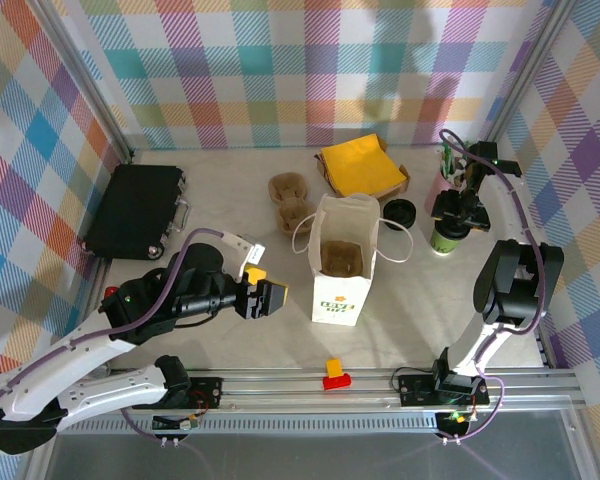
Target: Pack the takeout coffee
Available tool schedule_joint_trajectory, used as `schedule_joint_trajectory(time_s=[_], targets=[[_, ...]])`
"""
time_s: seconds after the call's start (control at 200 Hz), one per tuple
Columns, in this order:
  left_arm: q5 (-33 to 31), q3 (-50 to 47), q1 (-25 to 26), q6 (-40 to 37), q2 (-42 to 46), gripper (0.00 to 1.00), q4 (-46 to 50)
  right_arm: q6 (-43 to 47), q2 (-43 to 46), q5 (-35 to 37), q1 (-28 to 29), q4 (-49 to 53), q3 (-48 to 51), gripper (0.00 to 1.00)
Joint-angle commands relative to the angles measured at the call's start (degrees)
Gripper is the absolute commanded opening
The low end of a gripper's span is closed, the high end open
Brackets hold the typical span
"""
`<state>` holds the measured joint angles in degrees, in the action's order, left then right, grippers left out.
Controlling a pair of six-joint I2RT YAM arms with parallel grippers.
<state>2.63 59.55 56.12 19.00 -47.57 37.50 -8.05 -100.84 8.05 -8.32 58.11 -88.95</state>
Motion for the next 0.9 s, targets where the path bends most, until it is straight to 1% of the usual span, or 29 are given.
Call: schedule_joint_trajectory(time_s=[0.0, 0.41, 0.53, 0.64, 0.705, 0.895], targets=[[-0.86, 1.18, 0.24, -1.21, -0.03, 0.71, 0.3, 0.53, -1.2, -1.53, -0.54, 1.47, -1.75, 0.84], [-0.87, 1.36, 0.22, -1.45, -1.56, 0.72, 0.03, 0.76, -3.05, -2.51, -0.76, 2.05, -2.11, 0.75], [-1.05, 1.45, 0.24, -1.6, -1.77, 0.72, -0.05, 0.85, -3.48, -2.1, -0.78, 2.49, -2.36, 0.75], [-0.88, 1.53, 0.22, -1.71, -1.91, 0.72, -0.14, 0.76, -4.09, -2.04, -0.82, 3.13, -2.86, 0.8], [-0.95, 1.71, 0.22, -1.78, -2.04, 0.72, 0.03, 0.71, -4.31, -2.11, -0.75, 3.32, -2.94, 0.81], [-1.06, 1.8, 0.22, -2.05, -2.06, 0.72, 0.03, 0.72, -5.15, -2.38, -0.82, 3.89, -3.28, 0.78]])
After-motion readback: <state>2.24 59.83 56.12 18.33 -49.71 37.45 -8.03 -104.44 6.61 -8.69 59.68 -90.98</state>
